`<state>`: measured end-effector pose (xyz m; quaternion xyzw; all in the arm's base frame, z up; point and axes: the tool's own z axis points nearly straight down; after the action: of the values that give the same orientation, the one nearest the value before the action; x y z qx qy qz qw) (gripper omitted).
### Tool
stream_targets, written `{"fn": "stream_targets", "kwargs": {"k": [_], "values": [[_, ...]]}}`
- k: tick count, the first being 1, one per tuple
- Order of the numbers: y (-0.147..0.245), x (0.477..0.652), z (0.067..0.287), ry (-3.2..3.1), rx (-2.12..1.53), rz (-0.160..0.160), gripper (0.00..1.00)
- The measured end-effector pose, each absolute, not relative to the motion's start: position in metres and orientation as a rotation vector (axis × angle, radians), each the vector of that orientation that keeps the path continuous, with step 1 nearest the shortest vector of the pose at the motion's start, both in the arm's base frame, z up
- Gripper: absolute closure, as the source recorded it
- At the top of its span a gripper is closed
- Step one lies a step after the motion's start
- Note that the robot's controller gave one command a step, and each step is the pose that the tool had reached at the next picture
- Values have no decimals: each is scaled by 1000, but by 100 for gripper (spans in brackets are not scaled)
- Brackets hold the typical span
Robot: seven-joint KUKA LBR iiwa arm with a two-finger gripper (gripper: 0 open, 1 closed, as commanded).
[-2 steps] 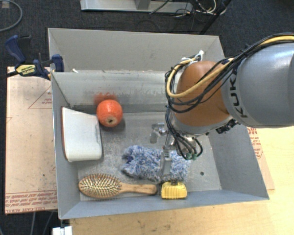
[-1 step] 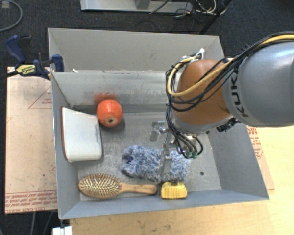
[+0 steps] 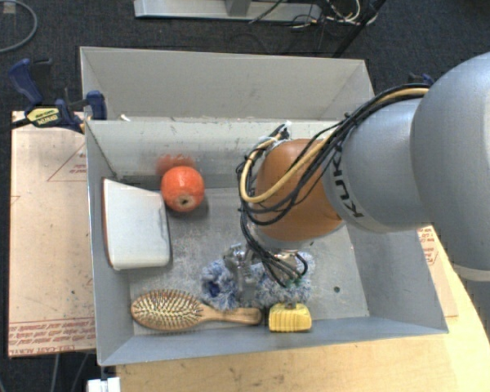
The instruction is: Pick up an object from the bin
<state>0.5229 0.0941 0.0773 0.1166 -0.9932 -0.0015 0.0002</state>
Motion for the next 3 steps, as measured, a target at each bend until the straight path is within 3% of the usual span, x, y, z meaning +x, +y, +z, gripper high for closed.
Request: {"fn": "stream_targets", "kwargs": {"k": [1, 3], "values": [[94, 523, 77, -3120, 366, -5, 100], [89, 533, 155, -3123, 369, -6, 100]]}}
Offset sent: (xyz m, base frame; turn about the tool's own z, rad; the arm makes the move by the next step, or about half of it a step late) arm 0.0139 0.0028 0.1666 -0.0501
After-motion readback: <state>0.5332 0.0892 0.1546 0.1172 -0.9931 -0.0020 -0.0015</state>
